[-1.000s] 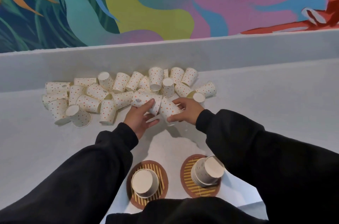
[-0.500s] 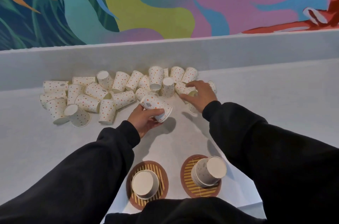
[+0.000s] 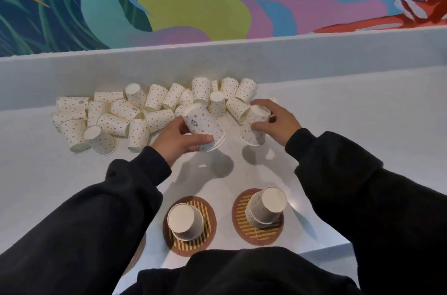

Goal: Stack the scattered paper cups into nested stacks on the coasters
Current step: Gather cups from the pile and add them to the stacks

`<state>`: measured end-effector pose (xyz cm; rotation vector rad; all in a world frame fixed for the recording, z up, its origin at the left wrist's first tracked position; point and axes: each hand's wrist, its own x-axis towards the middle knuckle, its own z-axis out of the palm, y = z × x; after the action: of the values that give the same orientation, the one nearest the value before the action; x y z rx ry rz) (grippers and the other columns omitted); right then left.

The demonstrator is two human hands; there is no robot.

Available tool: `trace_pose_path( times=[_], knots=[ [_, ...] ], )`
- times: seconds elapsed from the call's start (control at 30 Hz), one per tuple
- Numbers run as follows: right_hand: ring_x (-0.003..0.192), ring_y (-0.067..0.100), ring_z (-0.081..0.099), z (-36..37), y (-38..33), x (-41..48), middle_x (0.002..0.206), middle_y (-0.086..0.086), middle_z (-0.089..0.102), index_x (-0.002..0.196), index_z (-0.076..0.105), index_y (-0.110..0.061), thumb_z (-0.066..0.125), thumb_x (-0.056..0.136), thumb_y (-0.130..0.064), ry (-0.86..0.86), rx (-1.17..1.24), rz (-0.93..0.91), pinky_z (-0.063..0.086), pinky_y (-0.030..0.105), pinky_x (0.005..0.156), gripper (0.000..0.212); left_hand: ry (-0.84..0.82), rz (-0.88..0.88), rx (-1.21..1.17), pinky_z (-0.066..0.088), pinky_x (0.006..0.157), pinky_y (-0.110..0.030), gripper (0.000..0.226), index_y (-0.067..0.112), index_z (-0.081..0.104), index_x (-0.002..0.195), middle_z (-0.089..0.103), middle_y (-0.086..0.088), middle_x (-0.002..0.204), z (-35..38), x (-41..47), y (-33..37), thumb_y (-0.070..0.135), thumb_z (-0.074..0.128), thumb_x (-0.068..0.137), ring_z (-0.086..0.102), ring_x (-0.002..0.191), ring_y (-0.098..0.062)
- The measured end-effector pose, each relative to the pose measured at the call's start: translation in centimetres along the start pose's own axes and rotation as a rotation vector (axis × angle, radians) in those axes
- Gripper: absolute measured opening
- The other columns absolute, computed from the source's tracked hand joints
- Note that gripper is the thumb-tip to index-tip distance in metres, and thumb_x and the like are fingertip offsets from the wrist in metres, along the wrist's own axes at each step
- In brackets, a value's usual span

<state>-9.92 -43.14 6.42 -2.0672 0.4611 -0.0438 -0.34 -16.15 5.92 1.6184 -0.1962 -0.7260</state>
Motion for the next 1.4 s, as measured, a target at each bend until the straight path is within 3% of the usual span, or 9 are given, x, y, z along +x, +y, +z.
trace_pose_path(
  times=[0.17, 0.3, 0.43, 0.53, 0.9, 1.1, 1.17, 1.27, 1.4],
  knots=[
    [0.118, 0.012, 0.060, -2.1, -1.3, -7.1, 0.136, -0.010, 0.055, 0.137, 0.056, -0.033, 0.073, 0.088, -0.017, -0.035, 0.245, -0.179, 0.058, 0.030, 0.086, 0.055, -0.008, 0.225, 0.229, 0.058, 0.094, -0.041, 0.075, 0.031, 0.065, 0.120, 0.076, 0.010, 0.115, 1.3, -5.2, 3.7, 0.040, 0.098, 0.054, 0.072, 0.108, -0.015],
    [0.116, 0.013, 0.061, -3.0, -0.4, -11.8, 0.126, -0.011, 0.061, 0.133, 0.054, -0.027, 0.078, 0.069, -0.040, 0.017, 0.246, -0.218, 0.059, 0.031, 0.086, 0.069, -0.020, 0.306, 0.283, 0.057, 0.097, -0.042, 0.078, 0.037, 0.062, 0.124, 0.074, 0.014, 0.118, 3.1, -9.0, 4.3, 0.047, 0.094, 0.053, 0.070, 0.110, -0.011],
    [0.113, 0.014, 0.064, -2.8, 1.3, -14.8, 0.119, -0.016, 0.066, 0.123, 0.060, -0.033, 0.081, 0.070, -0.040, 0.044, 0.184, -0.220, 0.060, 0.041, 0.087, 0.057, 0.007, 0.338, 0.282, 0.058, 0.094, -0.036, 0.079, 0.040, 0.062, 0.126, 0.073, 0.016, 0.117, 4.7, -11.5, 3.2, 0.047, 0.093, 0.053, 0.070, 0.109, -0.009],
    [0.113, 0.012, 0.062, -1.6, 3.0, -16.3, 0.123, -0.016, 0.064, 0.124, 0.060, -0.034, 0.083, 0.074, -0.033, 0.056, 0.111, -0.229, 0.058, 0.042, 0.085, 0.055, 0.012, 0.308, 0.272, 0.058, 0.095, -0.045, 0.078, 0.039, 0.063, 0.126, 0.074, 0.012, 0.117, 5.5, -12.1, 1.7, 0.045, 0.095, 0.054, 0.070, 0.110, -0.013],
    [0.116, -0.002, 0.055, 3.7, 7.9, -17.4, 0.125, -0.024, 0.060, 0.127, 0.058, -0.038, 0.087, 0.075, -0.034, 0.007, 0.002, -0.146, 0.042, 0.014, 0.086, 0.059, 0.058, 0.300, 0.403, 0.057, 0.091, -0.025, 0.064, 0.046, 0.057, 0.122, 0.069, 0.026, 0.113, 8.7, -13.9, -2.6, 0.033, 0.093, 0.071, 0.066, 0.106, 0.001],
    [0.130, 0.006, 0.047, 2.4, 6.1, -17.5, 0.141, -0.020, 0.050, 0.143, 0.040, -0.046, 0.090, 0.062, -0.051, -0.011, -0.043, -0.126, 0.040, 0.024, 0.102, 0.096, 0.144, 0.299, 0.385, 0.058, 0.094, -0.033, 0.071, 0.038, 0.056, 0.131, 0.069, 0.017, 0.121, 6.1, -14.8, -1.7, 0.033, 0.093, 0.071, 0.067, 0.110, -0.007],
    [0.134, 0.009, 0.046, 1.1, 2.9, -17.8, 0.144, -0.019, 0.048, 0.143, 0.046, -0.042, 0.086, 0.069, -0.050, 0.086, -0.122, -0.259, 0.040, 0.030, 0.107, 0.084, 0.197, 0.298, 0.376, 0.058, 0.093, -0.033, 0.071, 0.046, 0.057, 0.128, 0.070, 0.020, 0.118, 4.6, -15.3, -1.6, 0.032, 0.094, 0.069, 0.068, 0.107, -0.003],
    [0.117, 0.009, 0.061, 1.3, -2.7, -18.0, 0.126, -0.014, 0.064, 0.130, 0.063, -0.028, 0.081, 0.084, -0.027, 0.198, 0.011, -0.422, 0.053, 0.028, 0.095, 0.049, 0.270, 0.298, 0.401, 0.057, 0.092, -0.032, 0.070, 0.059, 0.056, 0.118, 0.070, 0.025, 0.115, 2.4, -16.4, -1.9, 0.032, 0.096, 0.068, 0.068, 0.106, -0.001],
    [0.114, 0.004, 0.062, 6.3, -6.4, -17.6, 0.127, -0.015, 0.065, 0.131, 0.061, -0.031, 0.074, 0.090, -0.026, -0.142, 0.047, -0.307, 0.057, 0.030, 0.094, 0.043, 0.330, 0.319, 0.512, 0.053, 0.090, -0.025, 0.069, 0.068, 0.052, 0.115, 0.066, 0.032, 0.116, 0.7, -18.0, -3.1, 0.037, 0.093, 0.071, 0.064, 0.109, 0.001]
  ],
)
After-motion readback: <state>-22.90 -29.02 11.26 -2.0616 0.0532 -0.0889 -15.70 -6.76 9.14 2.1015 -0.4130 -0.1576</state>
